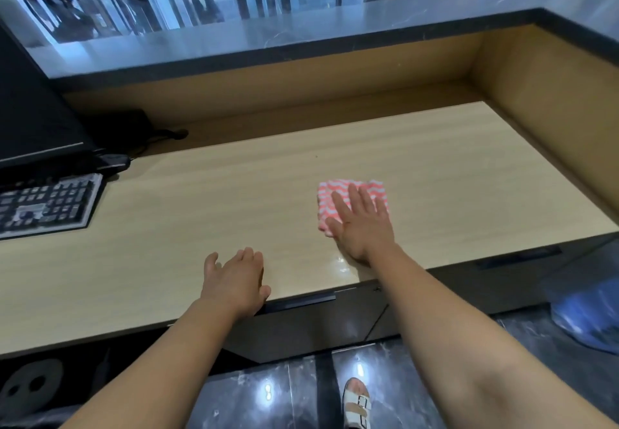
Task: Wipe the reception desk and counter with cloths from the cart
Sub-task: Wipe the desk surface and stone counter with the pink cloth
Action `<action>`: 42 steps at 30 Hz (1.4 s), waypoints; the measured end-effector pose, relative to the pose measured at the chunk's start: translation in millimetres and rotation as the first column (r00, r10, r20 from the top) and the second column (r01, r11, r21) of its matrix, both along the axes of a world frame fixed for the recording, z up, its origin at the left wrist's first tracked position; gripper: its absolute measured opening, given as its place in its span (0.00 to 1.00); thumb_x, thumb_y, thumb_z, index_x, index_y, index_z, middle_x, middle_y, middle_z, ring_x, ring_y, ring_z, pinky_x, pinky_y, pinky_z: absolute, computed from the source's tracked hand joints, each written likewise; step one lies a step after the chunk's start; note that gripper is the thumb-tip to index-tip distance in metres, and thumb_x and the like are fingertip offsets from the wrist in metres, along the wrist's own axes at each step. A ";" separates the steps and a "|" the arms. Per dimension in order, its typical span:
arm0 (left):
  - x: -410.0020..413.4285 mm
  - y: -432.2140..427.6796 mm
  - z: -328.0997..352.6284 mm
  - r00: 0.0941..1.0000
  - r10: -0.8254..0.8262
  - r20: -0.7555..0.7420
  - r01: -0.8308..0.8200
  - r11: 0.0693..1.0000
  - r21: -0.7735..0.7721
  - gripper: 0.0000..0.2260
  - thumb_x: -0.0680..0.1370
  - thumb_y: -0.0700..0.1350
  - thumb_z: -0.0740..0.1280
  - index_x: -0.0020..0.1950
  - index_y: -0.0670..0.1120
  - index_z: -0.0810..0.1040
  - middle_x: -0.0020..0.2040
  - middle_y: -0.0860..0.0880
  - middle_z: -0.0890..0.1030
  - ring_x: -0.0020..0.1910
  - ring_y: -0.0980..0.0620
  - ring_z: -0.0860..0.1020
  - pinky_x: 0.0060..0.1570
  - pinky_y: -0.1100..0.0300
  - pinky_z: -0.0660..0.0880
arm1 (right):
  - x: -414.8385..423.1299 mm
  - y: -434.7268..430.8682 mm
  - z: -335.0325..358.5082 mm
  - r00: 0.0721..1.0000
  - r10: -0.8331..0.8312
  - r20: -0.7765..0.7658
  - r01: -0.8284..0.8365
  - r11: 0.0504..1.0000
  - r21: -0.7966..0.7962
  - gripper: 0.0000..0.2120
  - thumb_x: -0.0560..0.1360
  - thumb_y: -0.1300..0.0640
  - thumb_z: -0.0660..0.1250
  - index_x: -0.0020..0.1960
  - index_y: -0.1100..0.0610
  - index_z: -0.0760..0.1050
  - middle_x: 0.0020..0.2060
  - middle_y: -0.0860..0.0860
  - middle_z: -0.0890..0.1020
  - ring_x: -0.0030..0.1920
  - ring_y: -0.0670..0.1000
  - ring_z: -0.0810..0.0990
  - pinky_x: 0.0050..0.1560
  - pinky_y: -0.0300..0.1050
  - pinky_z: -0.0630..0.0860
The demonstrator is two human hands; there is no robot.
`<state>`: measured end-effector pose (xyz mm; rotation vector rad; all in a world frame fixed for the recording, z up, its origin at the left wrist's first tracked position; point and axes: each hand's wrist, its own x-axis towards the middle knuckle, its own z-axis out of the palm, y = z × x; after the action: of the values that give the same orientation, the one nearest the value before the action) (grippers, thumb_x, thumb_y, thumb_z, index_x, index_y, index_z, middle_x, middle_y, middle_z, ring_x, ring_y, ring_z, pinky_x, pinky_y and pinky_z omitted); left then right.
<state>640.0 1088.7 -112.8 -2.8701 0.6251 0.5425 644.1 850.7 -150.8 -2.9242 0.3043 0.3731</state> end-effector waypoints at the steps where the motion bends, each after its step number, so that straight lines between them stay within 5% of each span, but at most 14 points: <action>1: 0.9 2.3 0.0 1.000 -0.001 -0.010 0.000 1.000 -0.009 0.12 0.78 0.53 0.60 0.59 0.49 0.67 0.57 0.53 0.69 0.63 0.53 0.71 0.71 0.43 0.51 | -4.0 -17.7 0.5 0.999 -0.050 -0.007 0.050 0.999 -0.005 0.29 0.82 0.39 0.41 0.79 0.45 0.36 0.78 0.50 0.35 0.77 0.53 0.33 0.76 0.56 0.34; 11: 2.1 5.6 2.1 1.000 -0.014 -0.021 0.014 1.000 0.010 0.14 0.78 0.52 0.60 0.62 0.49 0.66 0.59 0.53 0.69 0.61 0.50 0.72 0.73 0.43 0.48 | -19.2 -25.3 -4.3 0.954 -0.298 -0.005 0.298 0.954 -0.026 0.29 0.83 0.42 0.39 0.79 0.50 0.35 0.77 0.56 0.33 0.77 0.57 0.32 0.75 0.60 0.34; 20: 3.3 9.5 -1.2 0.999 0.000 -0.034 -0.001 1.000 -0.018 0.12 0.78 0.53 0.60 0.60 0.51 0.68 0.59 0.53 0.70 0.63 0.52 0.72 0.74 0.43 0.47 | -29.5 121.6 -10.2 0.999 0.035 0.024 -0.035 0.999 -0.007 0.29 0.82 0.41 0.38 0.78 0.49 0.33 0.76 0.55 0.32 0.75 0.57 0.28 0.71 0.60 0.27; 26: 4.1 6.1 -0.3 1.000 -0.006 -0.030 0.007 0.999 0.053 0.15 0.79 0.54 0.60 0.62 0.51 0.67 0.63 0.52 0.70 0.65 0.52 0.72 0.74 0.43 0.47 | -39.3 97.7 -7.8 0.986 0.166 0.012 -0.166 0.986 0.001 0.29 0.82 0.38 0.41 0.79 0.45 0.36 0.77 0.51 0.33 0.76 0.52 0.30 0.73 0.54 0.30; 35: 4.3 2.6 1.2 0.999 0.004 -0.041 -0.002 0.999 0.055 0.12 0.79 0.53 0.60 0.59 0.49 0.67 0.58 0.52 0.70 0.62 0.51 0.73 0.74 0.43 0.47 | -76.8 -37.2 -3.8 0.989 -0.150 0.016 0.151 0.985 -0.084 0.29 0.81 0.37 0.38 0.78 0.44 0.36 0.78 0.52 0.36 0.78 0.53 0.34 0.76 0.57 0.37; 42: 0.4 5.6 -1.4 1.000 -0.018 -0.014 0.018 1.000 0.001 0.13 0.79 0.52 0.60 0.61 0.48 0.66 0.60 0.51 0.70 0.64 0.50 0.72 0.74 0.44 0.48 | -76.5 -20.8 -6.4 0.955 -0.297 -0.004 0.297 0.954 -0.028 0.29 0.82 0.41 0.41 0.80 0.49 0.37 0.77 0.55 0.35 0.77 0.56 0.32 0.75 0.59 0.34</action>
<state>640.4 1094.3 -114.2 -2.8597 0.6516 0.5609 567.6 829.9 -157.2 -2.8404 0.7449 0.3355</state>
